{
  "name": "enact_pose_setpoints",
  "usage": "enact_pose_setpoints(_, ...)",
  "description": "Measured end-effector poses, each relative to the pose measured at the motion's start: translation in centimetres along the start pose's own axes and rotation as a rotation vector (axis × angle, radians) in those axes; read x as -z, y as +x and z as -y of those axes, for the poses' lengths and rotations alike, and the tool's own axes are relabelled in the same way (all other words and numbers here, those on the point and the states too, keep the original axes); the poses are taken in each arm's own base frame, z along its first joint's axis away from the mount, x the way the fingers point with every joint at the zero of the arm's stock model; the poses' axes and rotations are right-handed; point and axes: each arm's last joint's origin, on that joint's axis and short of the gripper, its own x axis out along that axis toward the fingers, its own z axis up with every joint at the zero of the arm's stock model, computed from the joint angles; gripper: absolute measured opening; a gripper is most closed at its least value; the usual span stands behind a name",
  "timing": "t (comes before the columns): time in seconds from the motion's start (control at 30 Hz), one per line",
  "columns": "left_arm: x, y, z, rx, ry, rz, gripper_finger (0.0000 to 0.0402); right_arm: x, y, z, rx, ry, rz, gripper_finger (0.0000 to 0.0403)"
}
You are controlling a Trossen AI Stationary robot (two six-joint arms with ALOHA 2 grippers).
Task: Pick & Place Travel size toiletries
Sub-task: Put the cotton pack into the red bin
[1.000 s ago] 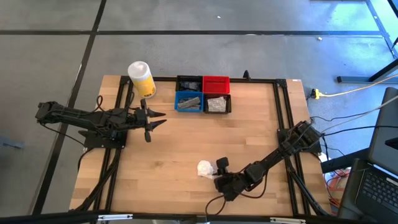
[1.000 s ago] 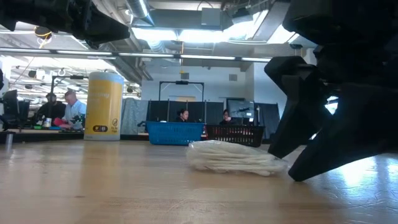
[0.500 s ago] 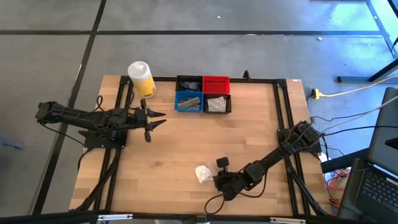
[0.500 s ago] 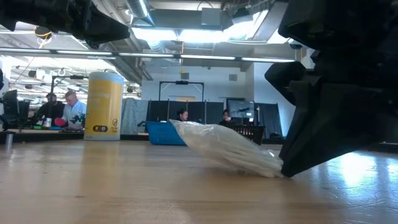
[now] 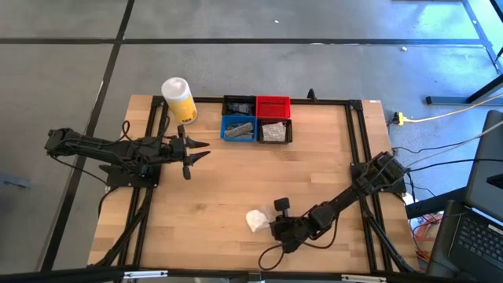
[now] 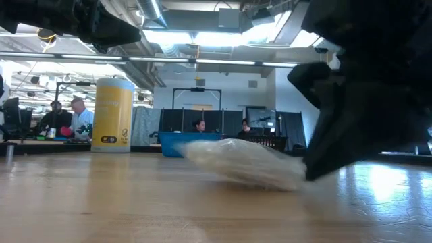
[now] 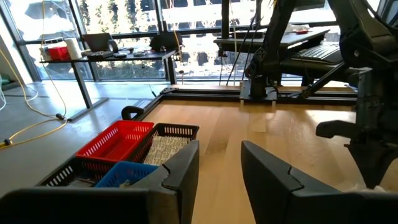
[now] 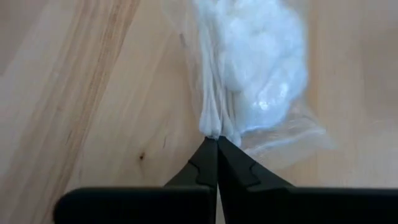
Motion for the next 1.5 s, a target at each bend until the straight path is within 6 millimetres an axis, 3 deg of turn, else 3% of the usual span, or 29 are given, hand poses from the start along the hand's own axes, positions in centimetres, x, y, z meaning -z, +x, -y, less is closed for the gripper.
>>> enact_pose_setpoints(0.33,0.0,0.0,0.0,0.0,0.0,0.0,0.0114,-1.6,-3.0,3.3,0.05,0.035,0.0,0.0001)
enact_pose_setpoints(0.77,0.0,0.0,0.0,0.0,0.0,0.0,0.0114,-2.8,-6.7,10.7,0.18,0.046,-0.037,0.0)
enact_pose_setpoints(1.1,0.0,0.0,0.0,0.0,0.0,0.0,0.0114,-2.4,-8.7,18.1,0.288,0.064,-0.091,0.0)
enact_pose_setpoints(1.5,0.0,0.0,0.0,0.0,0.0,0.0,0.0114,0.0,-9.0,27.6,0.347,0.144,-0.146,0.0)
